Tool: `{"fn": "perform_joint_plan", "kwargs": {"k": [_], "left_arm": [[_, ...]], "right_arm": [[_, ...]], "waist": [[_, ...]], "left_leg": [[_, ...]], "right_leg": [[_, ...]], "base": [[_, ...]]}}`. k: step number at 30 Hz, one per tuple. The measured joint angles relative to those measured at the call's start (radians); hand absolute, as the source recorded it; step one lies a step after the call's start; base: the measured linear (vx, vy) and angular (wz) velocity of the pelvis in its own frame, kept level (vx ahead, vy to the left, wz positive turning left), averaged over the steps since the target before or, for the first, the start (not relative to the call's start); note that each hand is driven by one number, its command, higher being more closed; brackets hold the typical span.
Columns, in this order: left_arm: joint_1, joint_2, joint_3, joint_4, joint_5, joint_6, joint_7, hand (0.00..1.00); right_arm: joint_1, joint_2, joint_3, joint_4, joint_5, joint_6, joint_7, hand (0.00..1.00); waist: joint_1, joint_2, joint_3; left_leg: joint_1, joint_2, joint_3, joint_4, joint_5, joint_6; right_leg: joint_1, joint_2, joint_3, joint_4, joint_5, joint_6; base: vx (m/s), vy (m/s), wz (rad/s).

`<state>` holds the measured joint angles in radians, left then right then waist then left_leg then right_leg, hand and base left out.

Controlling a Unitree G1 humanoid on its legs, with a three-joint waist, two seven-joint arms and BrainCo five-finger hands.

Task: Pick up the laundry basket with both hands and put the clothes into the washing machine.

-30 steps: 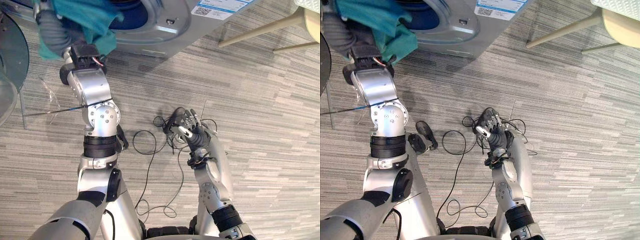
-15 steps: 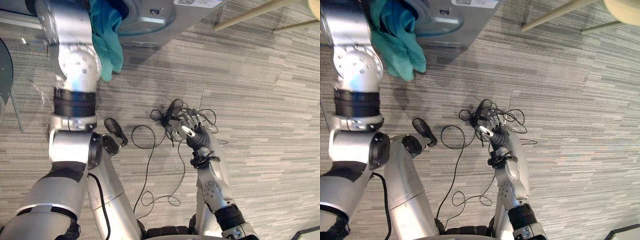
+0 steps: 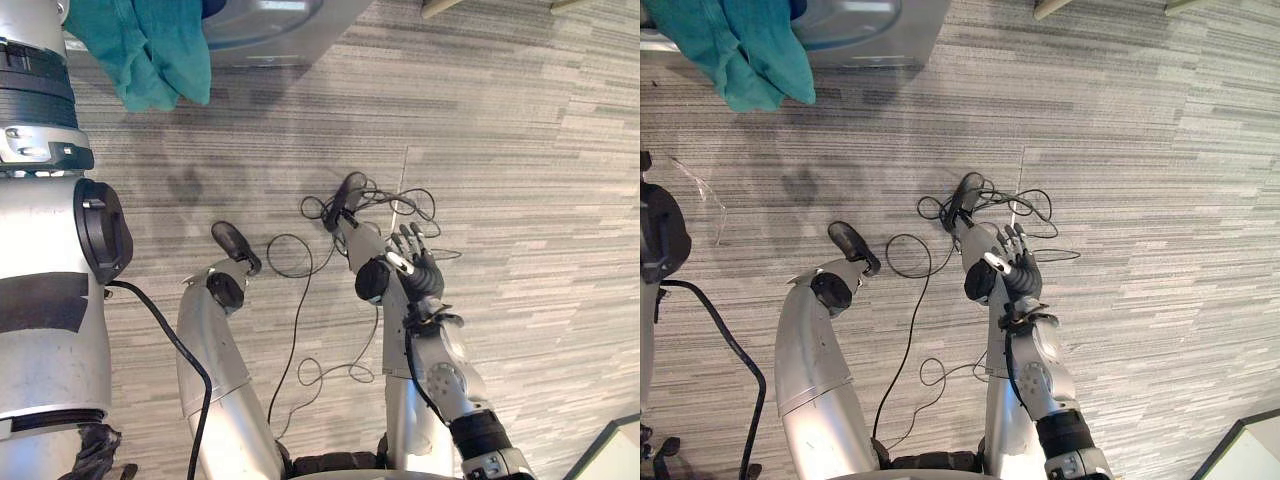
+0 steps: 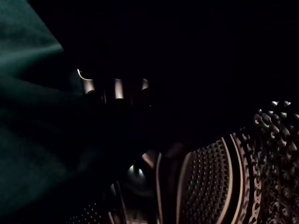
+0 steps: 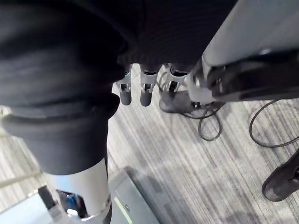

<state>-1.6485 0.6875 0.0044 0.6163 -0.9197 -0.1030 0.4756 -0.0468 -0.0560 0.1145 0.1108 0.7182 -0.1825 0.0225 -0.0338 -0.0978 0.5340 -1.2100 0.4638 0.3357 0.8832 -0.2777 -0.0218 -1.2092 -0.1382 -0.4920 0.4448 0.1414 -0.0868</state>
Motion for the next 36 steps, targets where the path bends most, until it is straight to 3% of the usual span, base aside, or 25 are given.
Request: {"fn": "perform_joint_plan", "kwargs": {"k": [2,3,5,8,9,10,11,12,14,17,18,22,27,28,30,33,34,36], "left_arm": [[0.021,0.007,0.011,-0.054,0.029,-0.066,0.055,1.00],[0.029,0.007,0.008,-0.066,0.040,-0.097,0.065,0.00],[0.041,0.006,-0.009,-0.062,0.050,-0.101,0.054,0.00],[0.040,0.016,-0.027,0.008,0.102,-0.050,-0.055,0.00],[0.040,0.037,-0.058,0.036,0.254,0.014,-0.114,0.00],[0.040,0.040,-0.080,0.036,0.352,0.037,-0.126,0.00],[0.048,0.043,-0.130,0.031,0.638,0.074,-0.127,0.00],[0.063,0.044,-0.155,0.013,0.769,0.087,-0.126,0.00],[0.113,0.038,-0.259,-0.040,1.260,0.141,-0.138,0.00],[0.142,0.037,-0.431,-0.045,1.558,0.169,-0.193,0.00],[0.146,0.048,-0.442,-0.046,1.595,0.180,-0.211,0.00],[0.144,0.144,-0.519,-0.076,1.689,0.159,-0.254,0.00],[0.146,0.138,-0.517,-0.077,1.665,0.156,-0.259,0.00],[0.146,0.129,-0.473,-0.077,1.629,0.155,-0.261,0.00],[0.147,0.110,-0.319,-0.073,1.445,0.156,-0.274,0.00],[0.175,0.103,-0.260,-0.047,1.283,0.156,-0.287,0.00],[0.178,0.099,-0.227,-0.026,1.214,0.156,-0.326,0.00],[0.179,0.100,-0.190,-0.014,1.184,0.158,-0.348,0.00]], "right_arm": [[0.045,-0.017,0.001,-0.023,0.029,-0.011,0.005,0.00],[0.052,-0.035,0.000,-0.023,0.039,-0.014,0.004,0.00],[0.052,-0.051,-0.007,-0.026,0.050,-0.019,0.004,0.00],[0.051,-0.049,-0.028,-0.041,0.057,-0.031,0.003,0.00],[0.051,-0.047,-0.029,-0.039,0.058,-0.033,0.009,0.00],[0.051,-0.046,-0.028,-0.036,0.059,-0.031,0.016,0.00],[0.054,-0.042,-0.027,-0.033,0.064,-0.031,0.044,0.00],[0.054,-0.041,-0.025,-0.034,0.066,-0.034,0.056,0.00],[0.054,-0.040,-0.014,-0.038,0.081,-0.055,0.104,0.00],[0.055,-0.057,0.002,-0.039,0.118,-0.072,0.130,0.00],[0.055,-0.063,0.004,-0.039,0.121,-0.072,0.137,0.00],[0.086,-0.083,0.007,-0.038,0.156,-0.073,0.160,0.00],[0.105,-0.089,0.033,-0.037,0.152,-0.072,0.177,0.00],[0.105,-0.088,0.033,-0.038,0.150,-0.072,0.177,0.00],[0.106,-0.083,0.033,-0.037,0.139,-0.054,0.175,0.00],[0.105,-0.068,0.033,-0.021,0.133,-0.034,0.172,0.00],[0.105,-0.068,0.033,-0.013,0.127,-0.021,0.167,0.00],[0.105,-0.068,0.031,-0.012,0.113,-0.011,0.159,0.00]], "waist": [[-0.002,0.000,0.000],[-0.003,0.000,0.000],[-0.004,0.000,0.000],[-0.003,0.000,0.000],[0.002,0.000,0.000],[0.003,0.000,0.000],[0.005,-0.001,0.000],[0.005,-0.001,0.000],[0.006,0.000,0.000],[0.005,0.000,0.000],[0.006,0.000,0.000],[0.006,0.000,0.000],[0.009,0.001,-0.001],[0.011,0.001,-0.001],[0.008,0.001,-0.001],[0.004,0.000,-0.002],[0.005,0.000,-0.002],[0.006,0.001,-0.002]], "left_leg": [[-0.003,-0.001,0.010,-0.009,0.000,0.000],[-0.004,0.002,0.011,-0.008,0.000,0.000],[-0.001,0.006,0.006,-0.008,0.000,0.000],[0.010,0.004,0.001,-0.013,0.000,0.000],[0.016,0.003,0.002,-0.022,0.000,0.000],[0.018,0.002,0.002,-0.026,0.001,0.001],[0.022,0.001,0.000,-0.030,0.005,0.002],[0.024,0.001,-0.001,-0.031,0.006,0.001],[0.026,0.001,-0.002,-0.037,0.013,0.001],[0.026,0.005,-0.005,-0.041,0.020,-0.002],[0.026,0.006,-0.005,-0.041,0.021,-0.004],[0.031,0.010,-0.008,-0.044,0.024,-0.008],[0.057,0.003,-0.007,-0.072,0.036,-0.010],[0.060,0.002,-0.006,-0.074,0.037,-0.010],[0.076,0.000,-0.003,-0.090,0.038,-0.012],[0.108,-0.004,0.003,-0.113,0.042,-0.019],[0.115,-0.003,0.002,-0.118,0.043,-0.021],[0.121,-0.002,0.002,-0.121,0.044,-0.021]], "right_leg": [[0.002,0.005,-0.002,-0.031,0.019,-0.003],[0.009,0.009,-0.007,-0.044,0.026,-0.012],[0.028,0.015,-0.023,-0.061,0.036,-0.027],[0.042,0.014,-0.029,-0.064,0.036,-0.027],[0.047,0.014,-0.029,-0.065,0.035,-0.027],[0.050,0.014,-0.030,-0.066,0.035,-0.026],[0.055,0.014,-0.032,-0.067,0.034,-0.025],[0.056,0.014,-0.032,-0.067,0.034,-0.024],[0.059,0.014,-0.033,-0.068,0.024,-0.001],[0.060,0.018,-0.035,-0.071,0.024,0.005],[0.060,0.019,-0.035,-0.072,0.024,0.005],[0.071,0.028,-0.035,-0.084,0.028,0.010],[0.113,0.031,-0.054,-0.131,0.040,0.043],[0.114,0.031,-0.054,-0.131,0.041,0.042],[0.129,0.034,-0.052,-0.146,0.041,0.042],[0.155,0.040,-0.052,-0.164,0.041,0.042],[0.163,0.045,-0.052,-0.169,0.041,0.042],[0.167,0.047,-0.051,-0.170,0.041,0.041]], "base": [[0.04,0.033,-0.12],[0.06,0.039,-0.11],[0.05,0.028,0.00],[0.03,0.011,0.06],[0.02,-0.011,0.05],[0.02,-0.024,0.09],[0.01,-0.023,0.08],[0.01,-0.035,0.07],[0.01,-0.045,0.04],[0.00,-0.060,0.02],[0.01,-0.055,-0.01],[0.01,-0.042,-0.01],[0.01,-0.009,0.04],[0.00,0.000,0.00],[0.02,-0.008,0.01],[0.02,-0.015,0.02],[0.03,-0.023,-0.02],[0.03,-0.018,-0.02]]}}
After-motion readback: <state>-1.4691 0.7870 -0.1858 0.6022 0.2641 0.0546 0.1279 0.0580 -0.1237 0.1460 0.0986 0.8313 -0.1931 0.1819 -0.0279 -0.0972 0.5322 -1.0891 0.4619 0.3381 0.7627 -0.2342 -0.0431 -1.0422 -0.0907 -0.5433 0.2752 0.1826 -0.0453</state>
